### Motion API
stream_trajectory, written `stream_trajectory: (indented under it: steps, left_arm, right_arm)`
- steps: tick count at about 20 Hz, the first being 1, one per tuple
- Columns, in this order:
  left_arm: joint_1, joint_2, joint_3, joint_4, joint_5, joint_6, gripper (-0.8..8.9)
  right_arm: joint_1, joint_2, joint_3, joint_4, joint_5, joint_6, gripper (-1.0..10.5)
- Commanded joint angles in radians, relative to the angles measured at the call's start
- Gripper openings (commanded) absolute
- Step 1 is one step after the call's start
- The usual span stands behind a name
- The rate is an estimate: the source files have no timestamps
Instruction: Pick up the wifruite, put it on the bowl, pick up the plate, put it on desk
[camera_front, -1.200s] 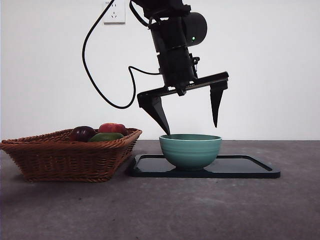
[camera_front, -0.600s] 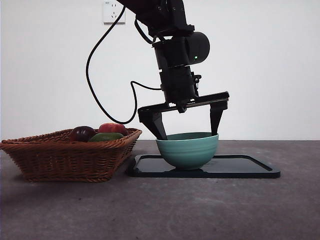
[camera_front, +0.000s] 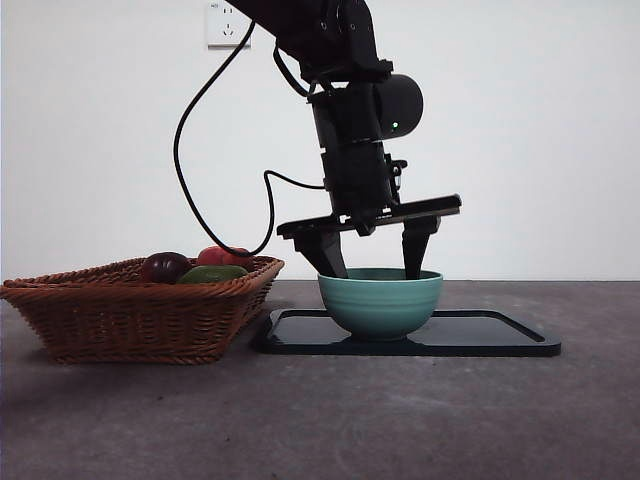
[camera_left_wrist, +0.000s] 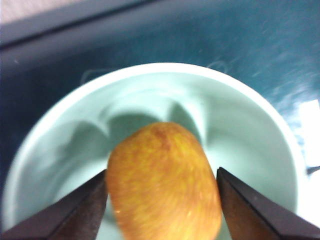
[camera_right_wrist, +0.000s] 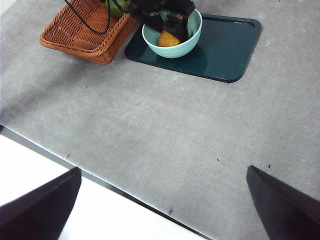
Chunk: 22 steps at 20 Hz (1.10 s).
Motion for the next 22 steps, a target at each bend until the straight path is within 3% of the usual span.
stream_trajectory:
  steps: [1,9,16,22]
  left_arm:
    - [-0.01,0.044,0.028,0.002,-0.005,0.021,2.55]
    - [-0.005,0.044,0.175,-0.068,-0.005,0.037,2.29]
    - [-0.011,0.044,0.412,-0.364,-0.02,0.136,2.2]
    - [-0.037,-0.006,0.407,-0.38,-0.021,0.195,2.17]
  right_arm:
    - [0.006,-0.001,0.01,0.024,0.0,-0.012,5.6]
    - [0.006,-0.001,0.01,0.024,0.0,-0.012,5.6]
    - [0.006,-0.001,0.01,0.024,0.0,-0.011,5.6]
    - [0.006,-0.001,0.01,0.024,0.001,-0.008,5.6]
